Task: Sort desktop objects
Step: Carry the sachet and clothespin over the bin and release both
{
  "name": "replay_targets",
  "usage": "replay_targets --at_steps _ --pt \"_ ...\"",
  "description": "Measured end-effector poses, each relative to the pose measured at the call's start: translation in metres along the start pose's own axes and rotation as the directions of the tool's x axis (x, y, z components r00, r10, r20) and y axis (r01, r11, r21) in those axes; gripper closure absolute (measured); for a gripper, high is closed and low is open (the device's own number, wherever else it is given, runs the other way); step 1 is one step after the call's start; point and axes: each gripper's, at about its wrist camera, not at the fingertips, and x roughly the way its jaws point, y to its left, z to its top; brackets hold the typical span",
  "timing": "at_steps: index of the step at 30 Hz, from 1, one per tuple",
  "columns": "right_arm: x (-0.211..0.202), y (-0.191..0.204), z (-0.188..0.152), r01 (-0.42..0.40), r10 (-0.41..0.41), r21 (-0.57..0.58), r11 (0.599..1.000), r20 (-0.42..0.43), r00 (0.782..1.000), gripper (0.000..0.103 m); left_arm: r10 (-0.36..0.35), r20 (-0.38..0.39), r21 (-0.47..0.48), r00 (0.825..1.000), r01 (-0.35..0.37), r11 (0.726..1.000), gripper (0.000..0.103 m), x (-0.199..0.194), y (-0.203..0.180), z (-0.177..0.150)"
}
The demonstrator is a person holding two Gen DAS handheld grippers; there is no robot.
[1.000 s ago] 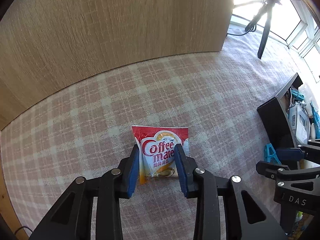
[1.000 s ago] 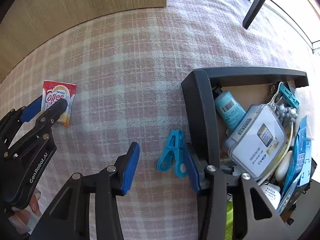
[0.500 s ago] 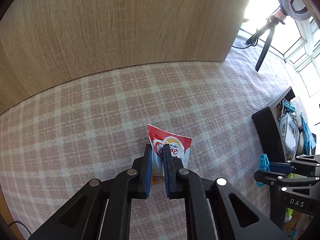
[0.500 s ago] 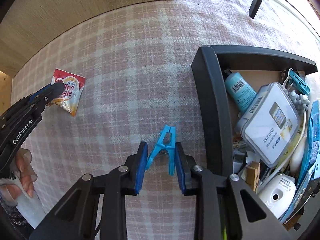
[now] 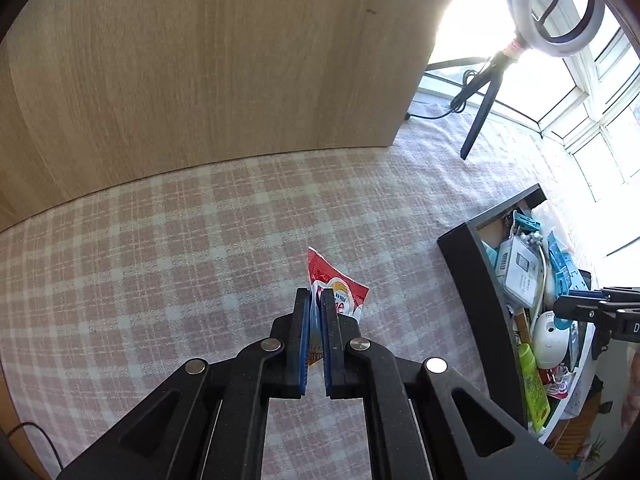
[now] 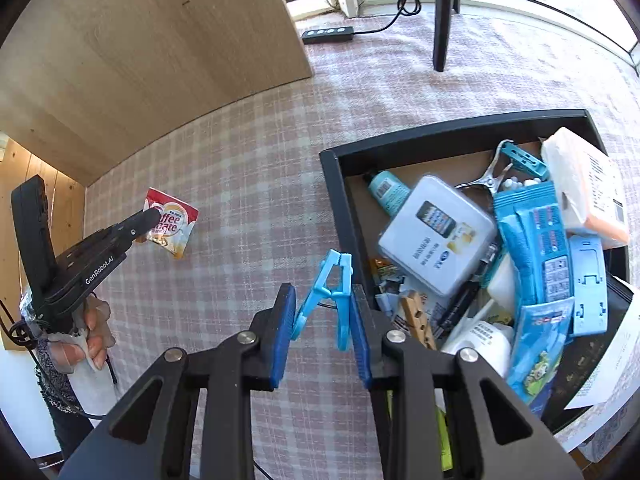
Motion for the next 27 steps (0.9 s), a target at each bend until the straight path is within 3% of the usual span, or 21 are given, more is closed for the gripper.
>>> replay_targets --at_steps 4,8,13,19,24,26,27 --pt "-0.019 -0.068 0.023 0.018 -0.019 0.025 1.000 0.041 0.999 0.077 -0.059 0.017 0.064 0.998 0.058 0.996 0.099 -0.017 -0.047 0.000" --pt "-0.039 -0.112 0.017 0.058 -0.061 0.059 0.997 0.061 0.996 0.076 -0.143 0.000 0.132 0.990 0.141 0.981 0.099 -0.024 -0.102 0.006" --pt "-0.062 -0.164 0.012 0.092 -0.099 0.104 0.990 0.068 0.993 0.076 -0.178 -0.040 0.233 0.983 0.182 0.955 0.099 -0.010 -0.171 0.005" --pt "-0.068 -0.204 0.003 0.101 -0.113 0.149 0.984 0.070 0.991 0.076 -0.122 -0.062 0.369 0.991 0.137 0.920 0.099 0.006 -0.230 -0.011" --pt "-0.072 -0.223 -0.002 0.088 -0.103 0.174 0.981 0.075 0.992 0.076 -0.083 -0.074 0.427 0.994 0.107 0.898 0.098 0.017 -0.255 -0.019" --pt "-0.073 -0.227 -0.003 0.088 -0.103 0.181 0.979 0.077 0.992 0.076 -0.085 -0.104 0.450 0.991 0.123 0.884 0.095 0.023 -0.262 -0.021" --pt "-0.073 -0.230 -0.003 0.089 -0.105 0.186 0.979 0.077 0.991 0.076 -0.077 -0.108 0.448 0.991 0.118 0.886 0.083 0.024 -0.264 -0.022"
